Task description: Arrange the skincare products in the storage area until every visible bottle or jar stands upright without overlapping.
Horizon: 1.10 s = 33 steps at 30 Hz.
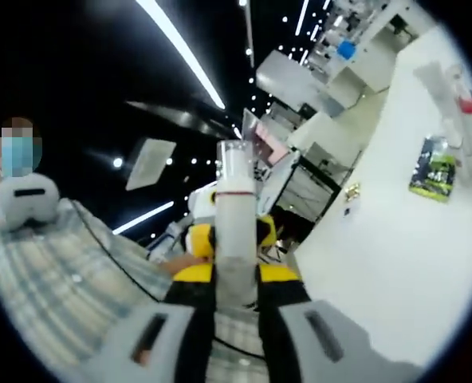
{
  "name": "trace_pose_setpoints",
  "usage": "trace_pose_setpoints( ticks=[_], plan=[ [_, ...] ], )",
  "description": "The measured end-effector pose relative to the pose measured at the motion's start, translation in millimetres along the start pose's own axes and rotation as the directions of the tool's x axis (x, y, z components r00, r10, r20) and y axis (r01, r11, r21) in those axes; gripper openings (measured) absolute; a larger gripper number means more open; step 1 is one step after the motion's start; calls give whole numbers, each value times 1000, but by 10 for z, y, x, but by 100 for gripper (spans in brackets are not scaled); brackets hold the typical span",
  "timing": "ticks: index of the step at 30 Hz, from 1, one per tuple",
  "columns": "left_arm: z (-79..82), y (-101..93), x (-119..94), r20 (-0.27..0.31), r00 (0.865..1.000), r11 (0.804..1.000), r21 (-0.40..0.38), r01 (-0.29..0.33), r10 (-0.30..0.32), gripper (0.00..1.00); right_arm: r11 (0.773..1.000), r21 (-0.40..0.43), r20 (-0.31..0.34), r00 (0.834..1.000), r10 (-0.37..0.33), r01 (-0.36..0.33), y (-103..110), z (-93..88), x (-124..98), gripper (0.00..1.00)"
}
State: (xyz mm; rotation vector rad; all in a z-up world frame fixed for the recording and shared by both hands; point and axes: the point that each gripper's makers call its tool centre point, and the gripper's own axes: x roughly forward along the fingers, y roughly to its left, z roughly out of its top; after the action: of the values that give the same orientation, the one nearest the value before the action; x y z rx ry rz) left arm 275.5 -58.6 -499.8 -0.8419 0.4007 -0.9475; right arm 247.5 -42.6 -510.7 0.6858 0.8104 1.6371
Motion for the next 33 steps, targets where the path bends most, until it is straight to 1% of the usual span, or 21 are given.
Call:
trace_pose_setpoints(
  ticks=[4,5,6,7,9,11,12,14,16,17,19,20,22,23,24,25,26,27,28,30,33],
  plan=[
    [71,109,-47,43,996,997,10,-77,76,23,994,-77,34,996,-79,82,-111,75,27,18],
    [112,180,-63,71,990,992,26,-127,125,22,984,-118,55,990,-128,133,-174,115,39,18],
    [120,243,-70,78,982,984,33,-174,171,22,971,-150,50,982,-180,186,-232,111,56,19],
    [123,273,-75,82,977,979,38,-200,196,22,963,-161,58,976,-209,216,-260,118,77,20],
    [126,331,-76,85,965,965,60,-254,248,22,947,-194,28,967,-253,254,-283,55,159,23],
    [127,370,-75,88,954,952,92,-293,286,22,916,-255,16,949,-315,309,-337,23,223,27],
    [118,401,-78,82,947,941,115,-318,310,22,905,-267,7,940,-341,330,-360,6,239,28],
    [99,448,-86,76,935,928,119,-353,346,21,885,-283,-6,922,-386,369,-402,-23,272,32],
    [94,495,-93,80,928,925,77,-371,365,21,866,-264,-10,896,-444,426,-468,-42,289,30],
    [103,511,-95,92,927,927,53,-370,365,21,839,-299,-1,879,-476,454,-506,-30,283,28],
    [105,522,-99,101,923,926,32,-377,372,21,811,-330,3,860,-511,483,-563,-21,258,24],
    [101,539,-104,104,917,920,42,-391,385,21,823,-311,-1,866,-500,475,-544,-29,284,24],
    [92,537,-100,99,918,920,46,-390,384,21,822,-302,-3,862,-507,483,-557,-34,257,23],
    [83,531,-96,94,919,921,46,-387,382,21,825,-294,-7,862,-506,482,-556,-39,251,23],
    [76,518,-93,91,922,924,44,-380,376,22,835,-279,-11,868,-497,475,-551,-37,228,22],
    [77,497,-86,91,928,929,46,-366,361,22,839,-274,-10,871,-491,470,-544,-33,215,22],
    [79,453,-82,92,939,940,52,-337,331,22,862,-247,-18,888,-460,442,-501,-36,212,22],
    [77,438,-81,89,943,945,41,-324,319,22,875,-224,-26,895,-446,430,-485,-43,207,21],
    [66,410,-72,80,951,953,31,-300,297,22,884,-213,-34,901,-432,416,-468,-48,196,21],
    [72,381,-75,75,961,962,39,-270,267,22,902,-207,-42,917,-395,379,-418,-47,175,21],
    [68,267,-60,48,981,980,51,-192,189,24,946,-168,-65,954,-292,278,-276,-63,158,21]
  ],
)
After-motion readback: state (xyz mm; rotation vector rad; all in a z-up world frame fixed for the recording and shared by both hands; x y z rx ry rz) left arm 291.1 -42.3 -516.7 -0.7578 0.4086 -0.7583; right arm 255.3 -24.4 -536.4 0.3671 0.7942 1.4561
